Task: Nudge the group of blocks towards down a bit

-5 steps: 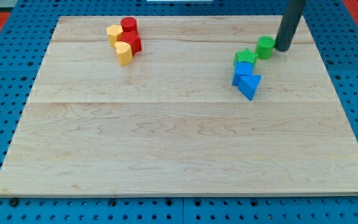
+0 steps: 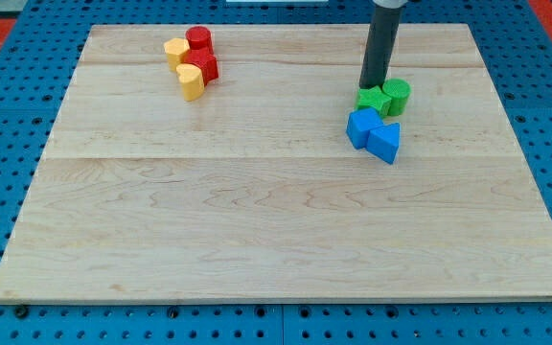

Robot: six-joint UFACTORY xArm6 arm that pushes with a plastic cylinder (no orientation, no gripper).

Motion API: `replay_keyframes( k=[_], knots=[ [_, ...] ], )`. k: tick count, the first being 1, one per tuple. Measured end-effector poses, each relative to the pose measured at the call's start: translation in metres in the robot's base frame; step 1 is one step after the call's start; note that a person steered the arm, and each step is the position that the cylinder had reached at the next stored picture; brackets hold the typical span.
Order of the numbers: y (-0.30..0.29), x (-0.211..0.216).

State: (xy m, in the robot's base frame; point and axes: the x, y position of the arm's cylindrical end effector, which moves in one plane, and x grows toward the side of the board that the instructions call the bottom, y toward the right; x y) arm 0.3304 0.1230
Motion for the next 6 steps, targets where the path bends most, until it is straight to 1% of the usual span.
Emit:
replay_keyframes(
  k=[1,2,3,4,5,6],
  knots=[
    [0.0,0.007],
    [0.0,-0.037],
    [0.041,-0.006],
    [0.048,0.042],
    [0.058,0.024],
    [0.117,0.034]
  ],
)
